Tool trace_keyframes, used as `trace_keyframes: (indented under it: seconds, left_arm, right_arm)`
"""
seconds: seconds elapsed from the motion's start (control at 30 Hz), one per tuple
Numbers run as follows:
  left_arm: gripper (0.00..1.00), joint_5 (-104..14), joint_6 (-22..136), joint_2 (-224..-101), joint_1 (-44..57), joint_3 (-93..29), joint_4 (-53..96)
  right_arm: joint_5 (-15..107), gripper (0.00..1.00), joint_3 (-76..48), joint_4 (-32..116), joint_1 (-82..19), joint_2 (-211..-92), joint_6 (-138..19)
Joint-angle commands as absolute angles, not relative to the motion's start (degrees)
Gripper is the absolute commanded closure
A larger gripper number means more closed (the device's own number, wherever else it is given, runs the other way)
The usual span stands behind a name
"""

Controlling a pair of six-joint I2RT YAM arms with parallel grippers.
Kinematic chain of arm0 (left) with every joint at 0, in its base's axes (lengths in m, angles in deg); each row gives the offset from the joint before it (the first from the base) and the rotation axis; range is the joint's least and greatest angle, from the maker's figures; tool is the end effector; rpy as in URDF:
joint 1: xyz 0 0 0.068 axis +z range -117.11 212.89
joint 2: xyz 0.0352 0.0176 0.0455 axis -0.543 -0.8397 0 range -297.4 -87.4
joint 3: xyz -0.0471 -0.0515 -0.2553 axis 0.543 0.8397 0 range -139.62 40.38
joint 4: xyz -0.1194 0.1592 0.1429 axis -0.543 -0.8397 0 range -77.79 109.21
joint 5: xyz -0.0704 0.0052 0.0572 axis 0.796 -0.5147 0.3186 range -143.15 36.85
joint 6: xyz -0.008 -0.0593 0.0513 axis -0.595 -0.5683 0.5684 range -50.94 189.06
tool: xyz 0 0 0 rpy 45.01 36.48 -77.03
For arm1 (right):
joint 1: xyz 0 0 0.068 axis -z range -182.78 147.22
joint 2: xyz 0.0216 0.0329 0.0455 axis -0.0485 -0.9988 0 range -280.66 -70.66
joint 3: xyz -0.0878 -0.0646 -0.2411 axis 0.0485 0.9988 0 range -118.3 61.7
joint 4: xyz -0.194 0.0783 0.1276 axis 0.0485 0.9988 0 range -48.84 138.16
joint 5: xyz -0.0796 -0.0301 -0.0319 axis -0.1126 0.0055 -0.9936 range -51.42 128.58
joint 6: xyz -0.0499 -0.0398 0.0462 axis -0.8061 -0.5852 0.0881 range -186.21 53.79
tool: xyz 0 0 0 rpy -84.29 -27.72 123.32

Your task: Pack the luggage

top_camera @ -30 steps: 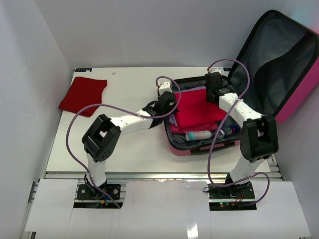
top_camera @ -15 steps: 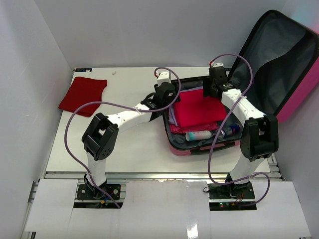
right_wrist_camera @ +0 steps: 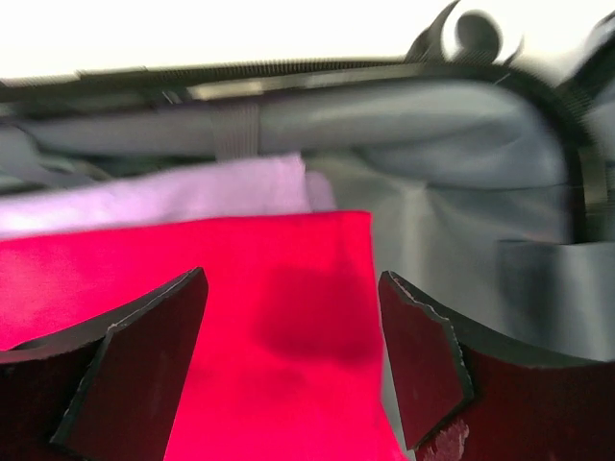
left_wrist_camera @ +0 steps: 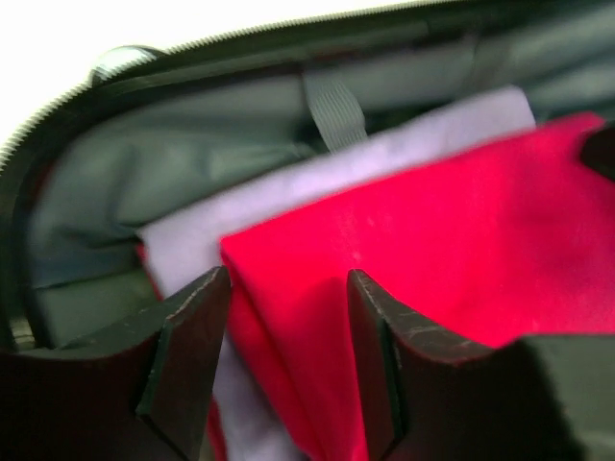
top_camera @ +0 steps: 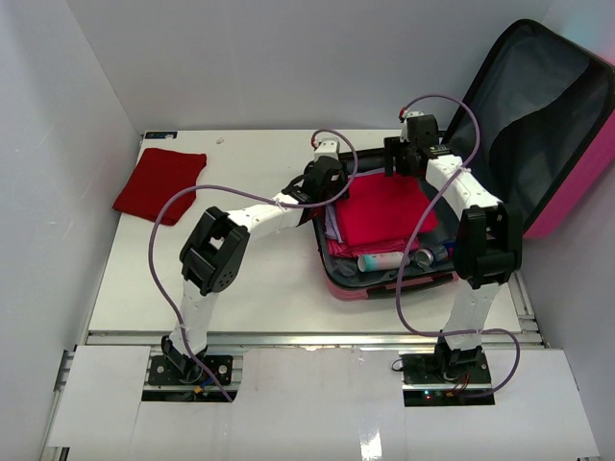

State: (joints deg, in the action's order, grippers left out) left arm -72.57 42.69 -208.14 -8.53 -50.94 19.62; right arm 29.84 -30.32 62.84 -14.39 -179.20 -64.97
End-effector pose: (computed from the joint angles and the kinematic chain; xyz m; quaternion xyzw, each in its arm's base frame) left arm 0.3888 -0.3130 0.2070 0.0264 0.8532 -0.1583 0.4963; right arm 0.4398 0.0798 0.2616 -0.0479 0.8962 -0.0194 0.4406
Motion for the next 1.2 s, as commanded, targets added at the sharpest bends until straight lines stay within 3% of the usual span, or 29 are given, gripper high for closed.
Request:
trace_keyframes:
  seconds: [0.0, 0.1, 0.2, 0.27, 0.6, 0.87, 1.17]
  left_arm:
    - [0.41, -67.6, 43.7, -209.4, -8.6, -51.0, 20.8]
    - [0.62, -67.1, 43.6, -210.0, -8.6, -50.9, 21.2]
    - [0.94, -67.6, 43.6, -210.0, -8.6, -51.0, 21.4]
    - [1.0, -68.4, 43.6, -209.8, -8.6, -51.0, 21.4]
    - [1.0, -76.9, 45.5, -206.8, -8.6, -47.0, 26.5]
    - [1.0, -81.2, 45.0, -204.9, -8.7, -42.0, 31.4]
    - [1.0, -83.0, 45.4, -203.7, -8.6, -41.8, 30.7]
  right_arm:
    - [34.7, 0.21, -29.7, 64.4, -13.0, -181.7, -65.4]
    - [35.6, 0.22, -29.0, 64.4, -12.4, -182.5, -64.7]
    - [36.2, 0.25, -28.3, 64.1, -12.0, -182.4, -64.3]
    - [37.3, 0.29, -27.9, 63.6, -11.8, -182.2, -64.2]
    - [42.8, 0.5, -23.1, 50.6, -11.7, -182.1, -64.2]
    - [40.9, 0.55, -19.3, 43.8, -11.7, -180.3, -63.0]
    - [29.0, 0.3, -17.8, 45.6, -11.0, -176.0, -60.6]
